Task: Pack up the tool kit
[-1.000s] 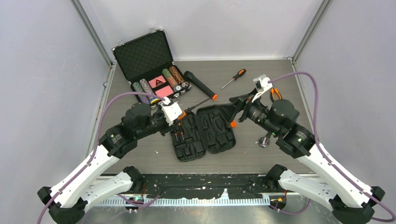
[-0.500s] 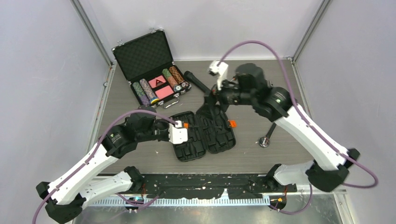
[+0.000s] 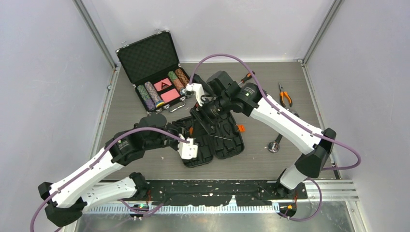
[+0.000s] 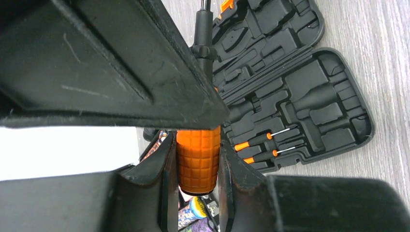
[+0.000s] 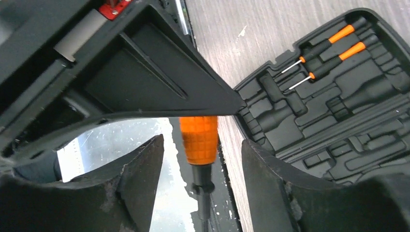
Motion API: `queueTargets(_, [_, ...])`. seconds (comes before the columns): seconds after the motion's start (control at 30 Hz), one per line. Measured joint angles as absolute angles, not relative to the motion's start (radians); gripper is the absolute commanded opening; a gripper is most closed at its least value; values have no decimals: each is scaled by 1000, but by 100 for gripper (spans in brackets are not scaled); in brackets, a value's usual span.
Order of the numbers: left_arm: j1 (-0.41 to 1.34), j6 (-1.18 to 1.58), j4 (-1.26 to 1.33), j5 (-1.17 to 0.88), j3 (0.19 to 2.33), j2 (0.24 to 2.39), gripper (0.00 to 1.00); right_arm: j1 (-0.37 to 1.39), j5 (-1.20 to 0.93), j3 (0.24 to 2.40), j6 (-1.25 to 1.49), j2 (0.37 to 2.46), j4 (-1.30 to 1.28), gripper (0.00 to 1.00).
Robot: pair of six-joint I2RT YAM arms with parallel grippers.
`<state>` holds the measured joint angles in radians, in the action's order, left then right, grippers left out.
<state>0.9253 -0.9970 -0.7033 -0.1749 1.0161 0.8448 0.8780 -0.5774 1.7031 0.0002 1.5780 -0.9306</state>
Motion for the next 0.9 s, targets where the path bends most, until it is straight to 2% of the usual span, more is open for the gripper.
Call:
queueTargets(0.1, [932, -1014, -688, -157, 1003, 850, 0, 886, -612, 1717, -4, 1600, -937, 59])
queueTargets(0.17, [934, -1027, -678, -148, 991, 852, 0, 889, -631, 1719, -7, 1610, -941, 52])
queueTargets(0.23, [934, -1034, -673, -143, 981, 852, 0, 889, -637, 1721, -14, 1620, -945, 42])
queueTargets(0.3, [935, -1037, -670, -141, 974, 850, 0, 885, -635, 1725, -24, 1634, -955, 26])
queueTargets(0.43, [936, -1050, -667, -133, 955, 850, 0, 879, -633, 1731, -39, 1657, -972, 8])
queueTargets(0.6, [936, -1056, -630, -115, 910, 830, 1, 879, -632, 1740, -56, 1681, -981, 5])
queueTargets(0.67, [936, -1056, -611, -106, 888, 818, 5, 880, -630, 1741, -59, 1689, -981, 6])
queueTargets(0.83, [936, -1062, -568, -78, 846, 807, 69, 881, -618, 1742, -67, 1707, -981, 5])
queueTargets(0.9, [937, -1063, -534, -53, 832, 807, 80, 881, -614, 1742, -63, 1714, -978, 5])
